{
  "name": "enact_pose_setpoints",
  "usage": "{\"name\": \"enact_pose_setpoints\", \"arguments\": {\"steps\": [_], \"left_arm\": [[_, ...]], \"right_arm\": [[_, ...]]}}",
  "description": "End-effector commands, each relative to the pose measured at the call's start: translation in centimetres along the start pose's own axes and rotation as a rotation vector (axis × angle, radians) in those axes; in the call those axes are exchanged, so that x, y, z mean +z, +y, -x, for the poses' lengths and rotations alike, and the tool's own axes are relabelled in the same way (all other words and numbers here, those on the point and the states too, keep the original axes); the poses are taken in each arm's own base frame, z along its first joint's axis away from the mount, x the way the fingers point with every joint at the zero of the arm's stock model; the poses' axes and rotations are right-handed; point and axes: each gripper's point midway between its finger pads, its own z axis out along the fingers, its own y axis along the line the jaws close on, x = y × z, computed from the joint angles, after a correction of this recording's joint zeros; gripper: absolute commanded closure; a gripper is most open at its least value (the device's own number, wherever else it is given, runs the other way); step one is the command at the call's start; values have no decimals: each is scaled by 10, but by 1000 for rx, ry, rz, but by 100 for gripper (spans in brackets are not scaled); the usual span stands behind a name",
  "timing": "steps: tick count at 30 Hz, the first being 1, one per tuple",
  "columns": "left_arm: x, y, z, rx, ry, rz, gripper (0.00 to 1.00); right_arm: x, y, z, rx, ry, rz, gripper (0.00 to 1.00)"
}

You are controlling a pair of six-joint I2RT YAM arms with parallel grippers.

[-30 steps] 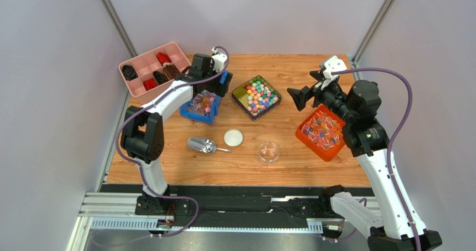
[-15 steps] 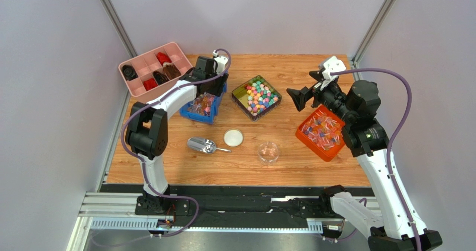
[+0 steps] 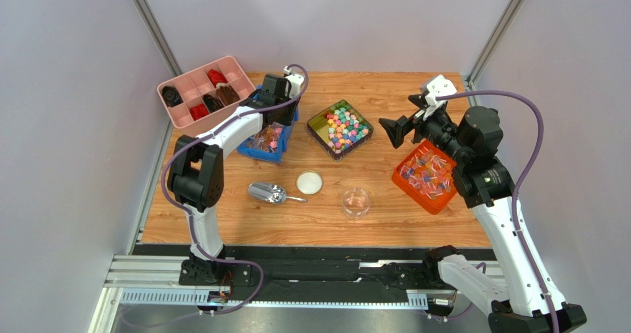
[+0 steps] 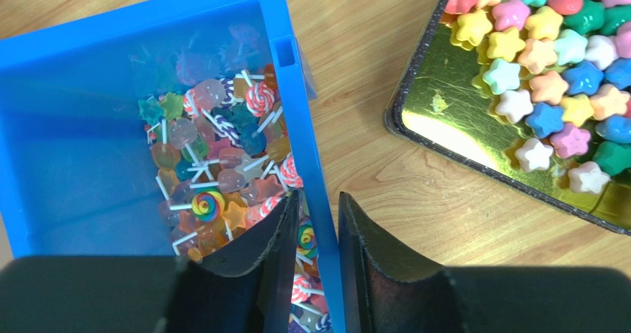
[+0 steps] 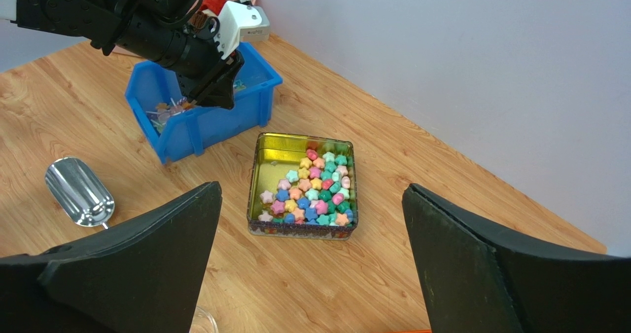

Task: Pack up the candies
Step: Move the storage box to the corner of the board.

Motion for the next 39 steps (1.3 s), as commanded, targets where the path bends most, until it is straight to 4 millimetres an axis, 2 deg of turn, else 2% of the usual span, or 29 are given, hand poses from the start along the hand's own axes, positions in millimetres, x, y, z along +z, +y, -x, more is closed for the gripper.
{"name": "enact_pose_setpoints", "arguments": {"steps": [1, 7, 15, 19, 22, 26, 28, 29, 31, 32, 39], "left_arm": [[-6, 15, 3, -7, -3, 78, 69], [-13, 24, -8, 8, 15, 130, 81], [-24, 32, -30, 22, 49, 162, 82], [-38, 39, -39, 24, 60, 175, 83], [-48, 50, -48, 5, 71, 185, 83], [-63, 74, -68, -49, 96, 212, 85], [-72, 86, -71, -68, 85, 233, 85], [-74, 88, -81, -73, 98, 237, 85], [-83, 96, -84, -85, 88, 254, 85], [-84, 97, -91, -89, 101, 250, 85], [-101, 99, -111, -100, 118, 228, 86]], "right_arm": [[1, 1, 13, -32, -49, 10, 3], [1, 4, 13, -33, -48, 20, 3], [1, 4, 13, -34, -49, 23, 3], [1, 5, 13, -38, -49, 26, 3], [1, 6, 13, -37, -48, 28, 3], [2, 6, 13, -37, -48, 29, 3], [2, 7, 13, -37, -49, 32, 3], [2, 7, 13, -37, -49, 32, 3], [2, 8, 13, -37, -48, 37, 3], [3, 9, 13, -35, -47, 40, 3], [2, 10, 13, -35, -50, 47, 3]]}}
